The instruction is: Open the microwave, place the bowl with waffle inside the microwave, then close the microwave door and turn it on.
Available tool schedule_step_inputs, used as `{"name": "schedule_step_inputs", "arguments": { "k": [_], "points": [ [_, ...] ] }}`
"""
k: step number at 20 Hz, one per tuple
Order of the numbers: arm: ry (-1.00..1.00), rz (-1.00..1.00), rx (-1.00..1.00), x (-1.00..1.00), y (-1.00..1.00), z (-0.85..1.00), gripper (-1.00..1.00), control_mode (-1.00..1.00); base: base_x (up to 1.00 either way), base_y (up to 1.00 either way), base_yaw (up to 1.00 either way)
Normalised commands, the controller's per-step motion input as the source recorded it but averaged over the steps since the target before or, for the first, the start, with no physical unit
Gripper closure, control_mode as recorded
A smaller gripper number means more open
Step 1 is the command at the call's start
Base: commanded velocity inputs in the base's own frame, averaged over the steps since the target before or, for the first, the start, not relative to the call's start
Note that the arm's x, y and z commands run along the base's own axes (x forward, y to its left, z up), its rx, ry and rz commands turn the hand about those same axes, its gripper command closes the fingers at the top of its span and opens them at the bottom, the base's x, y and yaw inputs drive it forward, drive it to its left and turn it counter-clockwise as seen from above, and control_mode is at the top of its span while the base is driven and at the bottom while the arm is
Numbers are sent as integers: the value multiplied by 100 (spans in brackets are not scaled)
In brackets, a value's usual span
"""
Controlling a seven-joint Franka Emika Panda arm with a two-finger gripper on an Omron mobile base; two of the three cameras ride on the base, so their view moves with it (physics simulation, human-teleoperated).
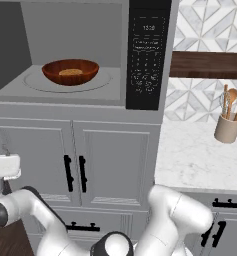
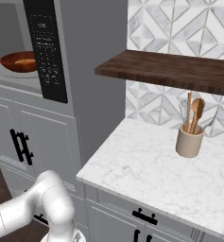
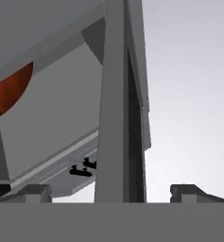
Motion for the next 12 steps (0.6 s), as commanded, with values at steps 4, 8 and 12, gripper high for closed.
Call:
{"name": "schedule_step_inputs", "arguments": {
  "k": [4,8,12],
  "points": [
    [-2,-20,3,-5,0,9,-100,-100,0,0,0],
    [-7,-19,5,-6,0,23,-100,-100,0,0,0],
    [-7,-18,7,-7,0,28,-100,-100,0,0,0]
  ]
}}
